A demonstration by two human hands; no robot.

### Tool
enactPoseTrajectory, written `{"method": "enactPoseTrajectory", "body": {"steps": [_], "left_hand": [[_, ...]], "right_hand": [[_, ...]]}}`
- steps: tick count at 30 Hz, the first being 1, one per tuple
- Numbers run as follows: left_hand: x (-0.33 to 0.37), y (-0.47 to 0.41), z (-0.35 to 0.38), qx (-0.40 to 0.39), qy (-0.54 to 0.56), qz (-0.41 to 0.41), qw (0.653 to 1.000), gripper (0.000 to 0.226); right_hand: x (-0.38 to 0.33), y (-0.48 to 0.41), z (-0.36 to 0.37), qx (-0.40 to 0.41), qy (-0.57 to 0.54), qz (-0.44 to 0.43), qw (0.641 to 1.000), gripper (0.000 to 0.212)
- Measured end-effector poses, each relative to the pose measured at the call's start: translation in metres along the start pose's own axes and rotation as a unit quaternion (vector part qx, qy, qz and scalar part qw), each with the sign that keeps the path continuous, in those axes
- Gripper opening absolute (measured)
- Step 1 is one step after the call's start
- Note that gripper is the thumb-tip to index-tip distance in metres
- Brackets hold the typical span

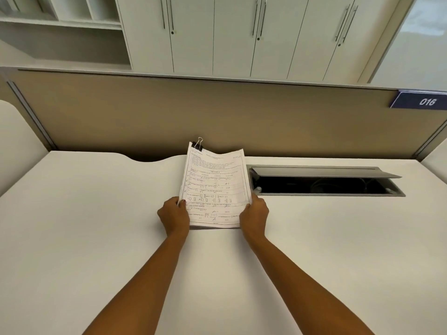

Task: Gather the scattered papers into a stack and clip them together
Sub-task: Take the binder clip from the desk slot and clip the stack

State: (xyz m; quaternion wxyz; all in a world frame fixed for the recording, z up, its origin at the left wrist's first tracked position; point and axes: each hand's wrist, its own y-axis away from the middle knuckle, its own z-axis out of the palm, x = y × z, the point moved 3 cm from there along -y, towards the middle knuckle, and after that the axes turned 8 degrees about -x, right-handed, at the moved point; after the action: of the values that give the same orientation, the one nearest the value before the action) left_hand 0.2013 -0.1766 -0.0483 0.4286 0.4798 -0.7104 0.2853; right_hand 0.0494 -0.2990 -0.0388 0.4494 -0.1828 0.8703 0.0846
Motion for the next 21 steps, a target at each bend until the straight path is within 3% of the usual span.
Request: {"method": "enactPoseTrajectory", "body": {"steps": [4,8,16,21], "left_hand": [[0.001,-0.002,0.003,-0.004,-0.02,0.015,1.0,0.022],[0.001,0.001,0.007,-0.02,-0.07,0.012,0.997,0.042],[0.0,0.013,0.011,-0.033,-0.046,0.003,0.998,0.04],[0.004,0.023,0.003,-0.071,-0.123,0.048,0.989,0.054]], "right_hand": [[0.006,-0.005,0.007,-0.017,0.035,0.035,0.999,0.046],[0.011,-0.005,0.01,0.006,0.117,0.038,0.992,0.059],[0.013,0.002,0.006,0.005,0.13,0.021,0.991,0.049],[0.007,0.022,-0.006,0.027,0.155,-0.071,0.985,0.051]]}}
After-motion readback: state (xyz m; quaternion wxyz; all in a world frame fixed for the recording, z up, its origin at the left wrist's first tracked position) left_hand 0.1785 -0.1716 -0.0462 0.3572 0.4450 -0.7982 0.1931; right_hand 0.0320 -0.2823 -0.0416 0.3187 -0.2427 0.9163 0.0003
